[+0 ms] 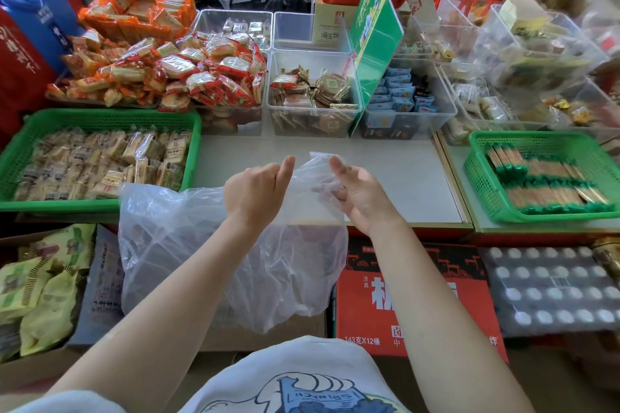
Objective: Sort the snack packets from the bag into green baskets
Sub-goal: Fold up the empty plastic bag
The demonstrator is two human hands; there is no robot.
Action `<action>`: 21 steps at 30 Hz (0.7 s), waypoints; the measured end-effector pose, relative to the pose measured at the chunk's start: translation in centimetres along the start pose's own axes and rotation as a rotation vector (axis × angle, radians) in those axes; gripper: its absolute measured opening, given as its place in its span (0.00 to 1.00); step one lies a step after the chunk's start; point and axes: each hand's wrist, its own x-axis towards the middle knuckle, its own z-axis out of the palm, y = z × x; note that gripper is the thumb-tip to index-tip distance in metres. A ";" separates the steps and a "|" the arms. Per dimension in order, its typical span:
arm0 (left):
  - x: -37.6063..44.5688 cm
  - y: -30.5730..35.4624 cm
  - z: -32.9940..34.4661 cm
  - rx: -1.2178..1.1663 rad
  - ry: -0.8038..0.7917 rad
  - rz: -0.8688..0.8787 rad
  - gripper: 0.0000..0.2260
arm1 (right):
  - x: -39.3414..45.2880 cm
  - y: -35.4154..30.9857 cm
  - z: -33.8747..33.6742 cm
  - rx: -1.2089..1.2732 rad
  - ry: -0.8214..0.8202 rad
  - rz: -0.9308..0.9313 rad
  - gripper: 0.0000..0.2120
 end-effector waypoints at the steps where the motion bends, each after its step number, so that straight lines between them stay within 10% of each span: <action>1: 0.1 0.1 0.0 0.004 -0.015 -0.010 0.26 | 0.1 0.5 0.3 0.032 0.033 -0.016 0.37; 9: 0.0 -1.0 -0.4 -0.003 -0.042 -0.072 0.29 | 0.6 -0.2 -2.8 -0.162 0.402 -0.185 0.23; 14: 0.1 -0.5 -0.1 -0.029 -0.065 -0.098 0.29 | -0.5 0.1 -2.0 -0.359 0.094 0.045 0.32; 16: 0.0 -0.1 0.1 -0.015 -0.075 -0.084 0.30 | -0.5 0.6 -1.5 -0.330 0.039 0.008 0.19; 21: -0.3 -0.6 -0.2 -0.009 -0.075 -0.087 0.29 | 0.4 0.4 -2.5 -0.266 0.359 -0.206 0.09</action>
